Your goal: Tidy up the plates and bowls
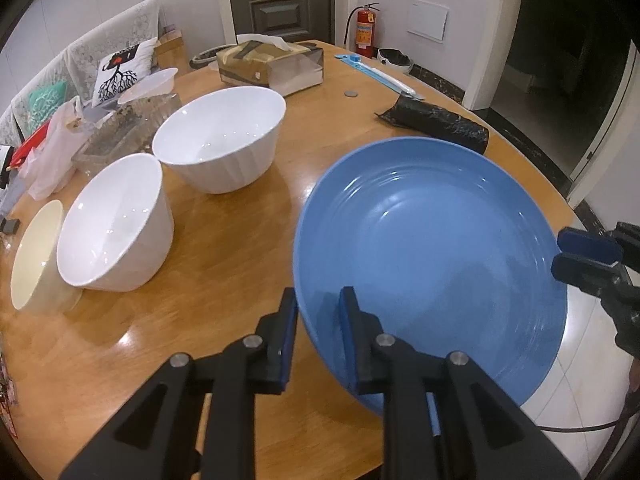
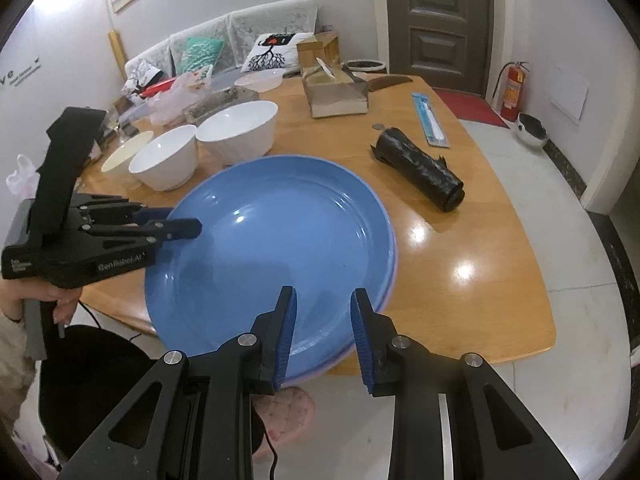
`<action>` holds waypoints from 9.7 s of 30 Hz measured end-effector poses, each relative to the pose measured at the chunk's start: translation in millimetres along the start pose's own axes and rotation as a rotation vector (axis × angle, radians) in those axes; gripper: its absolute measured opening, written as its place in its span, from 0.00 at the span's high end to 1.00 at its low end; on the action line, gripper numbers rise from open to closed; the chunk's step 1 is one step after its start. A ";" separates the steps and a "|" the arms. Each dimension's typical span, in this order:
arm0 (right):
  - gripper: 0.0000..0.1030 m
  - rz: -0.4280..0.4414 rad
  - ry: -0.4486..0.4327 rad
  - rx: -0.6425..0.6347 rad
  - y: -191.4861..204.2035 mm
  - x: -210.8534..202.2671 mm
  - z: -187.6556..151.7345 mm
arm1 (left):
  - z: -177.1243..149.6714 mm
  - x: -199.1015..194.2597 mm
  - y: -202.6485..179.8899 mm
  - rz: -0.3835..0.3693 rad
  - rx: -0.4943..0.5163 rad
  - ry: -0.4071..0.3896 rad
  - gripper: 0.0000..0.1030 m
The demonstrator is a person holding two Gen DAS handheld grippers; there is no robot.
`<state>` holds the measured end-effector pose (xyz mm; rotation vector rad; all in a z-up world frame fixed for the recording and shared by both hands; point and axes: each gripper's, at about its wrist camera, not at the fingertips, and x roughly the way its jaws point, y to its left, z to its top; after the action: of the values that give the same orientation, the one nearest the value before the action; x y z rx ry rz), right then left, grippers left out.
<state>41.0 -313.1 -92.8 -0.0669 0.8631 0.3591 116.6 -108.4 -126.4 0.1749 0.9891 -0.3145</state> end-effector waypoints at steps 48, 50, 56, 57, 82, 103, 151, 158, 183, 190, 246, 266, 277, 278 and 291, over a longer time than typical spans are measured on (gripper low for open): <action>0.27 0.255 0.152 -0.294 188.3 178.5 127.3 | 89.2 29.2 206.2 0.002 -0.040 0.084 0.89; 0.27 0.257 0.151 -0.296 188.7 178.5 126.8 | 87.6 28.2 204.1 0.008 -0.019 0.081 0.90; 0.27 0.246 0.158 -0.337 187.7 170.9 117.0 | 79.6 22.2 196.4 -0.027 0.007 0.095 0.90; 0.27 0.245 0.161 -0.343 187.3 168.5 114.2 | 77.0 20.5 194.1 -0.037 0.005 0.098 0.90; 0.14 0.246 0.155 -0.394 188.2 153.2 98.7 | 45.7 16.7 165.0 -0.032 0.085 0.185 0.87; 0.13 0.298 0.014 -0.468 251.9 129.4 157.6 | 60.3 -59.4 242.2 0.077 -0.038 0.034 0.87; 0.10 0.289 0.103 -0.535 305.3 205.0 174.0 | 27.3 2.1 309.3 0.131 -0.153 0.128 0.83; 0.10 0.294 0.104 -0.530 301.4 203.7 170.1 | 26.6 2.9 305.7 0.139 -0.142 0.134 0.83; 0.14 0.280 0.011 -0.445 209.4 139.0 160.7 | 67.3 -42.2 252.8 0.188 -0.145 0.060 0.70; 0.07 0.162 -0.019 -0.315 129.4 119.8 167.4 | 108.7 -20.2 198.9 0.083 -0.139 0.035 0.47; 0.07 0.149 0.062 -0.274 121.1 171.9 172.0 | 126.7 30.1 147.0 0.050 -0.097 0.053 0.89; 0.07 0.165 -0.001 -0.342 183.7 127.3 182.6 | 99.4 -45.3 177.1 0.097 -0.121 -0.015 0.89; 0.07 0.200 0.013 -0.373 229.0 143.4 187.5 | 77.8 -54.3 220.8 0.119 -0.185 -0.023 0.89; 0.07 0.204 0.015 -0.374 233.5 145.6 187.9 | 75.5 -54.4 225.2 0.120 -0.189 -0.023 0.89; 0.07 0.229 0.042 -0.399 267.9 164.2 189.9 | 56.9 -50.4 261.1 0.134 -0.241 -0.014 0.89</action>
<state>187.5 22.8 -69.6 -0.3483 0.8321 0.7440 224.3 130.2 -52.6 0.0199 0.9877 -0.0724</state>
